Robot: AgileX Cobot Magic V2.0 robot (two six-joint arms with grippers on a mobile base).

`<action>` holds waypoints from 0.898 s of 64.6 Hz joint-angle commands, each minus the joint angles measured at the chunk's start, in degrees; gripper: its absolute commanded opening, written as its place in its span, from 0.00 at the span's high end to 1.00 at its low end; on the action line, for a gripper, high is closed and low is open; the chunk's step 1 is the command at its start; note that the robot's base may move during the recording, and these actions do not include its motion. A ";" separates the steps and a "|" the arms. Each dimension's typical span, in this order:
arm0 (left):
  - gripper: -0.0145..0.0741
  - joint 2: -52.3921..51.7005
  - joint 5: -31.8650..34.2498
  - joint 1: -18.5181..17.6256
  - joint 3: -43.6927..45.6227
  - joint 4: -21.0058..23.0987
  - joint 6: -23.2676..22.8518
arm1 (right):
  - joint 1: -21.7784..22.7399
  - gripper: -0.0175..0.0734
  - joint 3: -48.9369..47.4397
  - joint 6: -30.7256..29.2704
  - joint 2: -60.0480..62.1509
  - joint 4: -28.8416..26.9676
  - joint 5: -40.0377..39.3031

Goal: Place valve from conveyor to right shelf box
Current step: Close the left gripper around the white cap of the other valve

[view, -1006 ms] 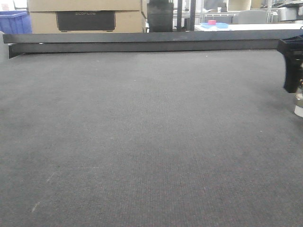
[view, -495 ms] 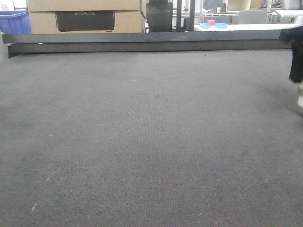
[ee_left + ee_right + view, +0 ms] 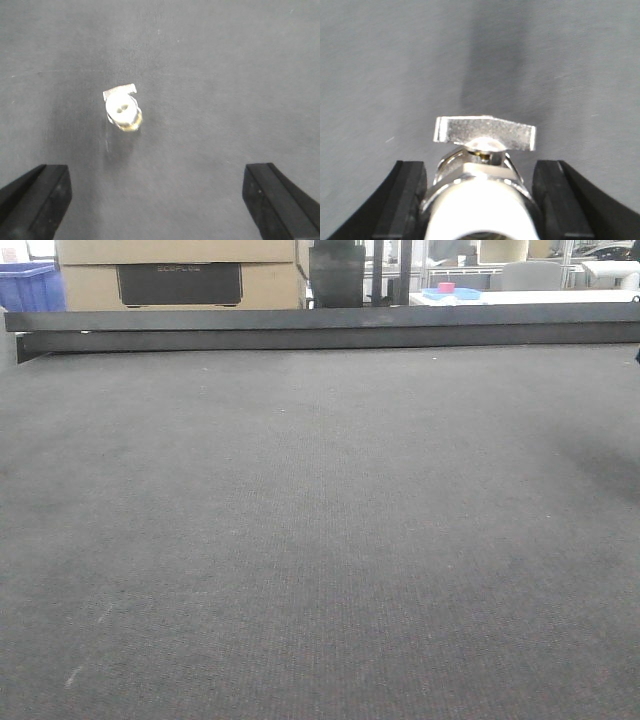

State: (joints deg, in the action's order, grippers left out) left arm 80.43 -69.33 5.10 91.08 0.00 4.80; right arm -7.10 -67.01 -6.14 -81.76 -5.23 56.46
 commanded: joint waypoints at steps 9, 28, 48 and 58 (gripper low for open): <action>0.16 11.48 -0.64 4.16 4.89 2.34 5.73 | -2.19 0.98 0.90 -0.41 2.50 -1.44 -2.49; 0.16 23.67 1.35 4.27 4.89 2.34 5.95 | -2.19 0.98 0.90 -0.41 2.50 -1.81 -2.49; 0.16 30.75 5.47 4.27 4.89 2.22 6.07 | -2.19 0.98 0.90 -0.41 2.50 -1.81 -2.49; 0.16 31.88 7.22 4.27 4.89 1.84 6.07 | -2.19 0.98 0.90 -0.41 2.50 -1.81 -2.49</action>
State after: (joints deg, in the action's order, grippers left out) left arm 112.06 -63.37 9.25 95.32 1.97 10.59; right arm -9.35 -65.82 -6.17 -80.39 -7.04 55.98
